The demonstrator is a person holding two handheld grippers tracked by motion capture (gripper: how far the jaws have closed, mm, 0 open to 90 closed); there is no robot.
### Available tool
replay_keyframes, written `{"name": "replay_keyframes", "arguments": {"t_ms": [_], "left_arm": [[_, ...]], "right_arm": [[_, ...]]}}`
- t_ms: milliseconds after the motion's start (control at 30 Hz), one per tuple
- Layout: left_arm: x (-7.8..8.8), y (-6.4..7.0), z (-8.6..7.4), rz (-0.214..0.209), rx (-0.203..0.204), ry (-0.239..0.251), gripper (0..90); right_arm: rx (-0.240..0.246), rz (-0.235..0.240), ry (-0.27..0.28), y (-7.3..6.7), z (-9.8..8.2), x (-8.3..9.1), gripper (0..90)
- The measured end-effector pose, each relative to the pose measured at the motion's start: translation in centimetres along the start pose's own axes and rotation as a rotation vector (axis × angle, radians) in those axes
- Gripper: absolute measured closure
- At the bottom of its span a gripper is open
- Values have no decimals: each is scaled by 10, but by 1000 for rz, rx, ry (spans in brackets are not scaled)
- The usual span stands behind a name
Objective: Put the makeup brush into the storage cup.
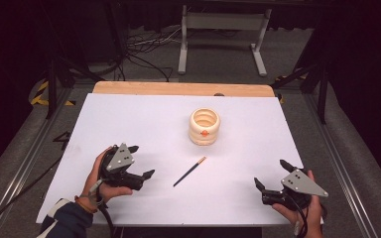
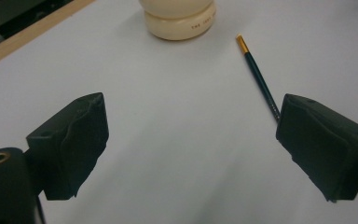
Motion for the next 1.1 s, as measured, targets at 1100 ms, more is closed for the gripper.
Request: {"name": "replay_keyframes", "arguments": {"t_ms": [1100], "left_arm": [[-116, 62, 28, -134, 26, -628, 439]], "right_arm": [[7, 28, -59, -5, -11, -6, 46]]}}
Point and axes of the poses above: each handheld gripper's, and its own axes: x roughly backward along the jaws, z roughly out of its top, y roughly to its right, the point moved 10 cm from there along -x, roughly forward along the jaws, and after that the axes turned 11 degrees about x, right-handed, at the moved point
